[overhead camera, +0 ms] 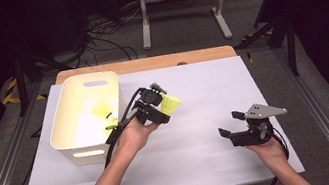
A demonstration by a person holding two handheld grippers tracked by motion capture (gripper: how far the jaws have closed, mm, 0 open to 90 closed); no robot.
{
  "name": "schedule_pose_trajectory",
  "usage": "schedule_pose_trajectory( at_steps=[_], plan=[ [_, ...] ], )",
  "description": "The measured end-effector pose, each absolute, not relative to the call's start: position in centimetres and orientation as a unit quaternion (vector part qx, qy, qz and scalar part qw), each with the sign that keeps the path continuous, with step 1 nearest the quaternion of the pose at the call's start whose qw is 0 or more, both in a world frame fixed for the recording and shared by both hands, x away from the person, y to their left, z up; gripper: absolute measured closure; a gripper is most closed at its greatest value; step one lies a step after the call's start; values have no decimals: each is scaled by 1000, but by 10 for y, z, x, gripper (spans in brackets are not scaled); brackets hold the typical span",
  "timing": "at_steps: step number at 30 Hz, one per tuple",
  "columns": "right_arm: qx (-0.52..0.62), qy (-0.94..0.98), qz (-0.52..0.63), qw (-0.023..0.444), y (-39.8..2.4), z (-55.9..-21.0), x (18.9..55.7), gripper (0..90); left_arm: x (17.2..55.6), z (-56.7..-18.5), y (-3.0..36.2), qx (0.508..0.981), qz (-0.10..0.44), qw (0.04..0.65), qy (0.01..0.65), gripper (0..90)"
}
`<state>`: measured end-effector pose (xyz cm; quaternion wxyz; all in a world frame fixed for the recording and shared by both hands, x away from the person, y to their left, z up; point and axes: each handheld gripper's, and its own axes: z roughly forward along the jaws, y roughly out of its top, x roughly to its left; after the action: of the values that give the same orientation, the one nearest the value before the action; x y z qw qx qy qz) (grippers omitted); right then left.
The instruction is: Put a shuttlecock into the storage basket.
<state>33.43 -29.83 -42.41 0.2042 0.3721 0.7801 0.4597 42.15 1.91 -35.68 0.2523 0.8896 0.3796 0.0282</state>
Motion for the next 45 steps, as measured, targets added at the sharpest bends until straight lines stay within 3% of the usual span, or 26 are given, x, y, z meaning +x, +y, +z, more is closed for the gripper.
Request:
schedule_pose_trajectory(
  at_steps=[45],
  plan=[
    [408,744,483,216,-330,-452,307,144,422,-331,44,878,26,257,402,648]
  ],
)
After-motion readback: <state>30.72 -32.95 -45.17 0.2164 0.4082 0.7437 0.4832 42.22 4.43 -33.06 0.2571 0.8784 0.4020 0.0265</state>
